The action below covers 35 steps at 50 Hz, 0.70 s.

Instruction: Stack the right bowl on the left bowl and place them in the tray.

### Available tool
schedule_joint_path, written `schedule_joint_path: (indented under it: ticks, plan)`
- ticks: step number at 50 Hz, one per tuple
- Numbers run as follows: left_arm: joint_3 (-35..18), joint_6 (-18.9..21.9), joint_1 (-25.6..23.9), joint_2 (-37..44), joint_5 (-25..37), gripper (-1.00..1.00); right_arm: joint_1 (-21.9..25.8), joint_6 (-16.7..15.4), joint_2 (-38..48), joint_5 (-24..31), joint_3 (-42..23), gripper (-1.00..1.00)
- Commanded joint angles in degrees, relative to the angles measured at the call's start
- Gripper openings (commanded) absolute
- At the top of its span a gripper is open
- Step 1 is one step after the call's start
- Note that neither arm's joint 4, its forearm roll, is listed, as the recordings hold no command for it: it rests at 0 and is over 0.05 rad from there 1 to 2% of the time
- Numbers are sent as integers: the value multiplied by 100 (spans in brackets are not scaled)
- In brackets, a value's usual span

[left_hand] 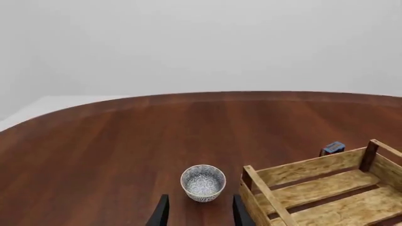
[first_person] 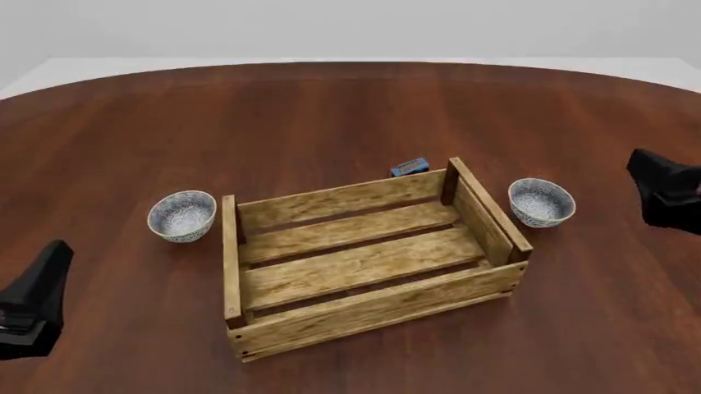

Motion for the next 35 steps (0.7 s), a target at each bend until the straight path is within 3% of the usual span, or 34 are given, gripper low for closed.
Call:
schedule_joint_path:
  ticks: [1,4,6,15,35]
  plan:
    - [-7,-22,-55,289,-230,100,-12,-49,1255,788,-1276,100]
    - [-18,53,-44,268,-229,100,150,88,1537,1114,-1623,100]
    - [-36,35,-30,266,-234,100,-87,-232,1768,1289,-1911,100]
    - [-40,-8,-40,302,-277,100,-224,-407,2460,1910,-2809,100]
    - [-163,-166,29,138,-73,100,-523,-670,3931,2018,-3496,100]
